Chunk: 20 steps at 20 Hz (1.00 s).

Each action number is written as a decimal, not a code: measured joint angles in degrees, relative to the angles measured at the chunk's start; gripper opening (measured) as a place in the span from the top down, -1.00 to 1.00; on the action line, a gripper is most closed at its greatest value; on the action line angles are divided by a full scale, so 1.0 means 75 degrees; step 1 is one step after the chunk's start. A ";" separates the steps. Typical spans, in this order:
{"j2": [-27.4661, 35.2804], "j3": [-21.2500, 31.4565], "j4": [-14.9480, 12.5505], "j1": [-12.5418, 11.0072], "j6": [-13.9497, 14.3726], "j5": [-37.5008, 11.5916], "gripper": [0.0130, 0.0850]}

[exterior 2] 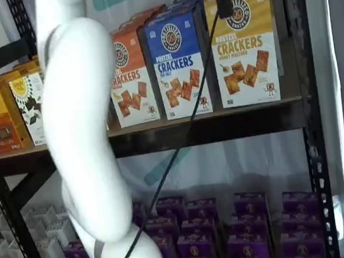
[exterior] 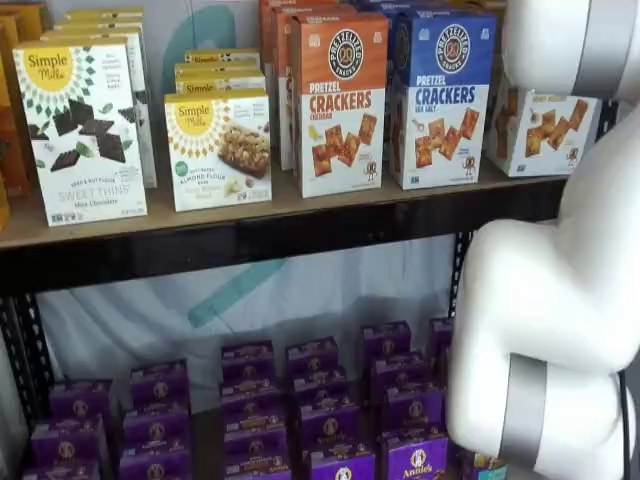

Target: Retrieve the yellow and white box located on the top shelf, the sixth one from the left

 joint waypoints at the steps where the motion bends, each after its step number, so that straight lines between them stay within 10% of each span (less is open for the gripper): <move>1: -0.0129 0.0114 0.0020 -0.0053 -0.0040 0.0028 -0.33; 11: -0.1431 0.1212 0.0091 -0.0456 -0.0349 0.0611 -0.33; 20: -0.2300 0.1827 0.0063 0.0139 0.0298 0.1423 -0.33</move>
